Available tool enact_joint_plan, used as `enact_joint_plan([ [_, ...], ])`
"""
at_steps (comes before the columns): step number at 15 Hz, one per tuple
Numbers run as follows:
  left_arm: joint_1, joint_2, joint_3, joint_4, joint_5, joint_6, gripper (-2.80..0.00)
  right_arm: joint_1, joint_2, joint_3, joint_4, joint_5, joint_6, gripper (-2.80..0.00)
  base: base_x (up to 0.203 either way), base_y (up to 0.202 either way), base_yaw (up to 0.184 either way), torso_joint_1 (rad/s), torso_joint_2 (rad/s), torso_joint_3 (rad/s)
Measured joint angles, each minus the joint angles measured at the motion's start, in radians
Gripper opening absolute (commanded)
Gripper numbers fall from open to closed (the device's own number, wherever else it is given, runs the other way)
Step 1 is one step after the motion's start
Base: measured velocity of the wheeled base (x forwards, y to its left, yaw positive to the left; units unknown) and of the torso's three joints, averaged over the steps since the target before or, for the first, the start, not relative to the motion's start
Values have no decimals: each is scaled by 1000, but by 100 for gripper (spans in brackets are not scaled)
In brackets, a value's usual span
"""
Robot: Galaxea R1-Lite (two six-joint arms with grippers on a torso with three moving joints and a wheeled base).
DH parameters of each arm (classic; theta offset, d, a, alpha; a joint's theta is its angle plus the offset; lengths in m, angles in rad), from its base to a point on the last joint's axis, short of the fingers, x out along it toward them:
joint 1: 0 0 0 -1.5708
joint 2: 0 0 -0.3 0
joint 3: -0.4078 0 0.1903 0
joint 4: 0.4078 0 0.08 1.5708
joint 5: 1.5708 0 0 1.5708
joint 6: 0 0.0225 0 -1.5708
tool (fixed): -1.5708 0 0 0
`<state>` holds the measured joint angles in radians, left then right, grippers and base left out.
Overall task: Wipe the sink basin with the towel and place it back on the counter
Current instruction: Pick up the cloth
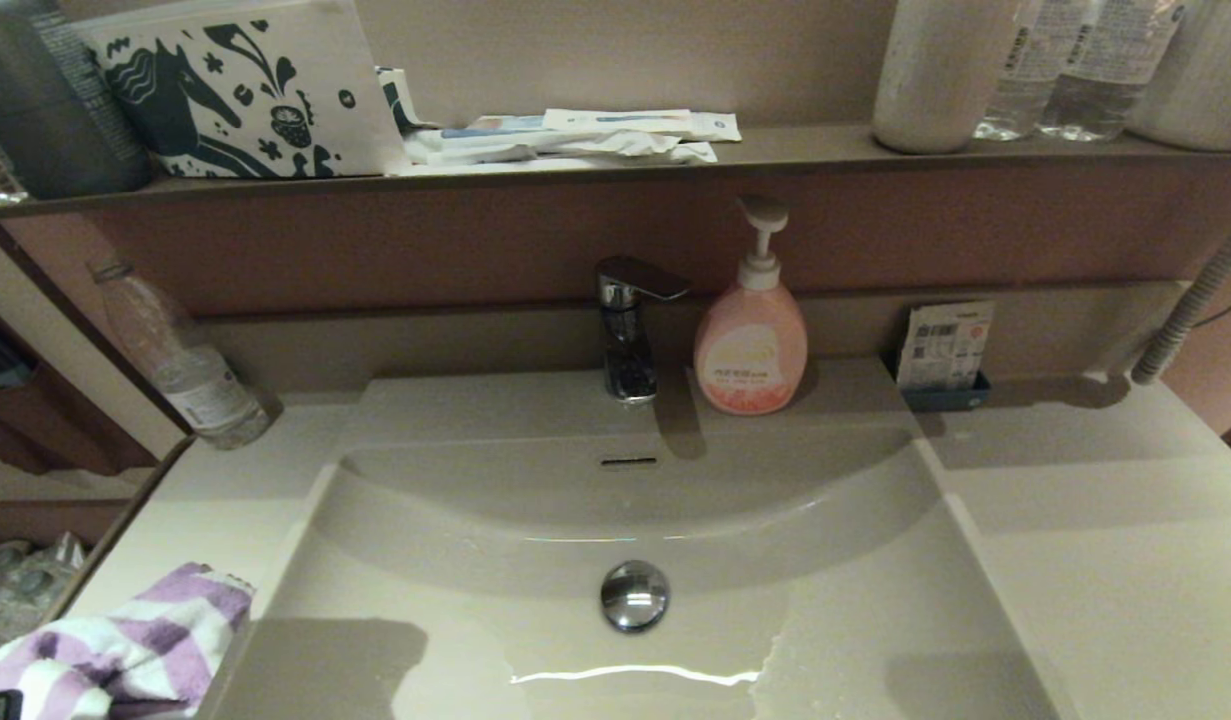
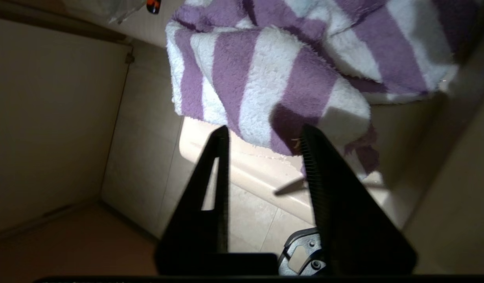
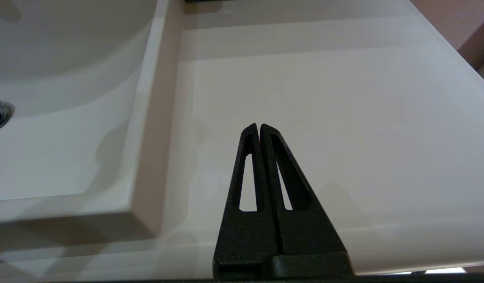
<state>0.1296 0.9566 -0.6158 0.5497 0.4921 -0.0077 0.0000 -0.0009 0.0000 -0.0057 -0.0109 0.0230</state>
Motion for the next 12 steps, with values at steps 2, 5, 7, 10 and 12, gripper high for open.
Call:
enact_joint_plan([
  [2,38,45,-9,-3,1,-1,0,0,0,0,0,0,0,-280,0,0,0,0,0,0],
  [5,108,112,-31,-2,-5,-1,0,0,0,0,0,0,0,-280,0,0,0,0,0,0],
  [7,121,149,-19,-2,-50,-8,0,0,0,0,0,0,0,-280,0,0,0,0,0,0],
  [10,132,183,-8,-4,-185,-19,0,0,0,0,0,0,0,-280,0,0,0,0,0,0],
  [12,155,215,-3,-7,-224,-21,0,0,0,0,0,0,0,-280,0,0,0,0,0,0],
])
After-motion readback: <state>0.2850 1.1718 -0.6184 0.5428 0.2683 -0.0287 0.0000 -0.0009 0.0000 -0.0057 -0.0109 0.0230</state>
